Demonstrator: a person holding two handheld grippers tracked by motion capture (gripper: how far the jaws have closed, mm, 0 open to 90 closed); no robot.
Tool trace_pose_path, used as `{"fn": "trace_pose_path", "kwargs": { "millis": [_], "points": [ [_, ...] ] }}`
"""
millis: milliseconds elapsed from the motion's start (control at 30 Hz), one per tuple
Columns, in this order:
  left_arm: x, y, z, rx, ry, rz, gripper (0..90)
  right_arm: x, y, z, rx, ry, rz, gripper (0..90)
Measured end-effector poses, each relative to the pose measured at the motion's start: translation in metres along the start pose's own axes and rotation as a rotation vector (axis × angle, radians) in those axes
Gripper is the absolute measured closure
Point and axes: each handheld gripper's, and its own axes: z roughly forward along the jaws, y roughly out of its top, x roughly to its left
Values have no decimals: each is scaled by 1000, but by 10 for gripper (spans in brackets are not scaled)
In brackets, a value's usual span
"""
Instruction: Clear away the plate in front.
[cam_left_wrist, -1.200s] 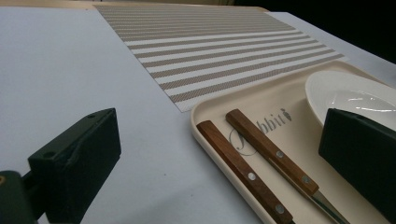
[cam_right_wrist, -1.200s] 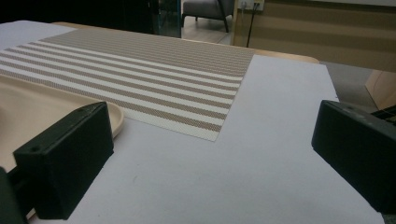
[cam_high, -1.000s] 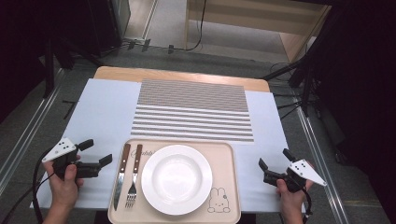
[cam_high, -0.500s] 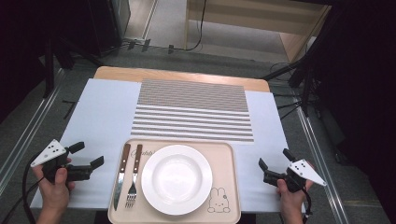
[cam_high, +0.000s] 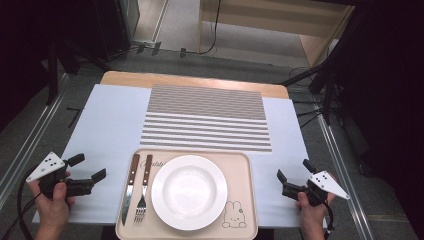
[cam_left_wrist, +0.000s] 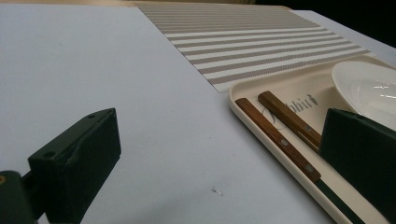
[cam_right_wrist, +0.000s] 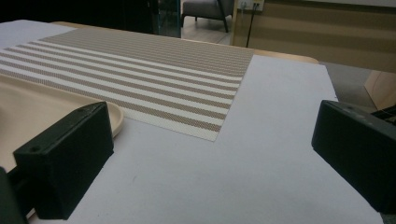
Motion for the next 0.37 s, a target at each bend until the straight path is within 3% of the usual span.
{"fn": "trace_pose_path", "kwargs": {
  "millis": [367],
  "points": [
    [0,-2,2,14,18,3,0,0,0,0,3,0,-1,0]
  ]
}}
